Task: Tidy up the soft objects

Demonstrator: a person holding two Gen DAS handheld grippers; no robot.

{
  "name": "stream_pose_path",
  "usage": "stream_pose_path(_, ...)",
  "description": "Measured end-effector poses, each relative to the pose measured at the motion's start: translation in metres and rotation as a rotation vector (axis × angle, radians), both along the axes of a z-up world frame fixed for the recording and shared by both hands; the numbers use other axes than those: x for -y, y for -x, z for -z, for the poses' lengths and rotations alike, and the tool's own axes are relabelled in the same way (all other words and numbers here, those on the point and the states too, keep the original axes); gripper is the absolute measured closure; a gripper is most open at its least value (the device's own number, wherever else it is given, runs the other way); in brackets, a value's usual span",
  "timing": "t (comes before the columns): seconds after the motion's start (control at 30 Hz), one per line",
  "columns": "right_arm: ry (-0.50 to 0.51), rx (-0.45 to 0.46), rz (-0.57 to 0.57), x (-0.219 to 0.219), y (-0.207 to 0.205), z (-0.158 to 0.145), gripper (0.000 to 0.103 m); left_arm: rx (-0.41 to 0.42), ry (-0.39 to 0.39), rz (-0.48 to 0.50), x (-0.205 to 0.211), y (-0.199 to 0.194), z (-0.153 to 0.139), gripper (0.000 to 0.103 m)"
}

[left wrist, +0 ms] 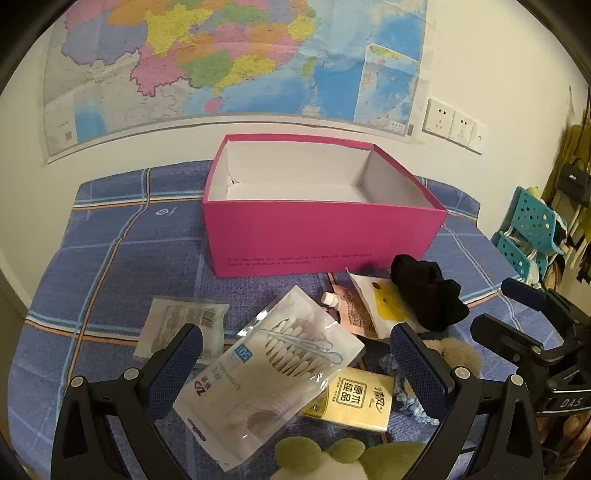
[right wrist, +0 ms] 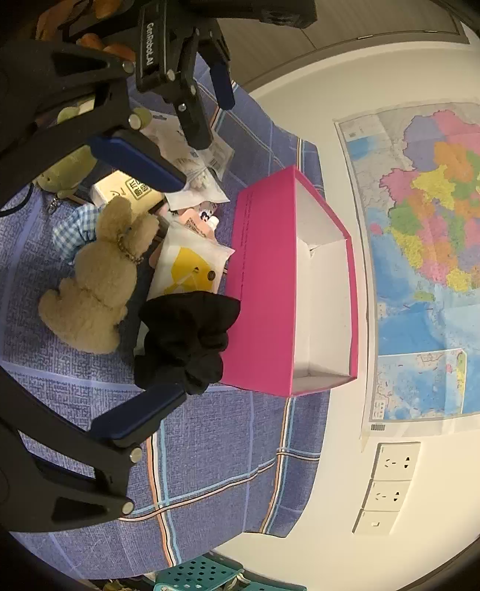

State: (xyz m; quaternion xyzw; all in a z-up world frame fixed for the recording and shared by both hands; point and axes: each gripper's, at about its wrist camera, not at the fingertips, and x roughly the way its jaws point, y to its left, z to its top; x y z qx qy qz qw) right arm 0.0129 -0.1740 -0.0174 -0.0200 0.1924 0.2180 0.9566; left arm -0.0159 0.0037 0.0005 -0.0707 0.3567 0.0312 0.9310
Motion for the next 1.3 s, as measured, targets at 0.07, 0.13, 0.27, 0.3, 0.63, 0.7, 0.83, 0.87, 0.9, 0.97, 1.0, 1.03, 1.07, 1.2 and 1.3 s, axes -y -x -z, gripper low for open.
stream_pose_path(0.07, -0.006, -0.003, -0.001, 0.001, 0.0, 0.001, 0.0, -0.001, 0.003, -0.003, -0.001, 0.0, 0.0, 0.0)
stream_pose_path(0.13, -0.007, -0.002, -0.002, 0.0, 0.0, 0.001, 0.0, 0.002, 0.001, -0.007, 0.0, 0.001, 0.0, 0.0)
stream_pose_path(0.27, -0.006, -0.004, -0.005, 0.0, 0.0, 0.001, 0.0, 0.007, -0.011, -0.013, 0.001, 0.002, -0.002, 0.0)
stream_pose_path(0.3, -0.005, -0.004, -0.006, 0.0, -0.001, 0.002, 0.0, 0.007, -0.011, -0.012, 0.001, 0.001, -0.002, 0.0)
stream_pose_path(0.63, -0.008, -0.011, -0.01, -0.001, -0.001, 0.004, 0.0, 0.012, -0.022, -0.01, 0.005, 0.004, -0.001, 0.0)
stream_pose_path(0.7, -0.007, -0.01, -0.015, -0.002, -0.001, 0.005, 0.0, 0.013, -0.025, -0.009, 0.005, 0.005, -0.001, 0.0)
stream_pose_path(0.83, -0.005, -0.01, -0.025, -0.004, -0.001, 0.005, 0.0, 0.013, -0.031, -0.009, 0.006, 0.005, -0.001, 0.0)
stream_pose_path(0.87, -0.004, -0.009, -0.026, -0.004, -0.001, 0.006, 0.0, 0.013, -0.032, -0.009, 0.006, 0.005, -0.001, 0.0)
stream_pose_path(0.9, -0.003, -0.008, -0.029, -0.004, -0.001, 0.006, 0.0, 0.013, -0.031, -0.009, 0.006, 0.005, -0.001, 0.0)
stream_pose_path(0.97, 0.0, -0.009, -0.033, -0.005, -0.001, 0.006, 0.0, 0.013, -0.031, -0.009, 0.006, 0.005, -0.001, 0.0)
stream_pose_path(1.0, 0.0, -0.008, -0.035, -0.006, -0.001, 0.005, 0.0, 0.013, -0.032, -0.009, 0.006, 0.005, -0.001, 0.0)
stream_pose_path(1.03, -0.001, -0.008, -0.038, -0.006, -0.001, 0.006, 0.0, 0.012, -0.032, -0.01, 0.006, 0.005, -0.001, 0.0)
stream_pose_path(1.07, -0.001, -0.009, -0.04, -0.007, -0.001, 0.006, 0.0, 0.012, -0.032, -0.011, 0.006, 0.006, -0.001, 0.0)
stream_pose_path(1.2, 0.004, -0.011, -0.045, -0.008, -0.002, 0.006, 0.0, 0.011, -0.029, -0.01, 0.006, 0.006, 0.0, 0.0)
stream_pose_path(1.3, 0.003, -0.012, -0.048, -0.009, -0.002, 0.005, 0.0, 0.01, -0.029, -0.009, 0.006, 0.006, 0.0, 0.0)
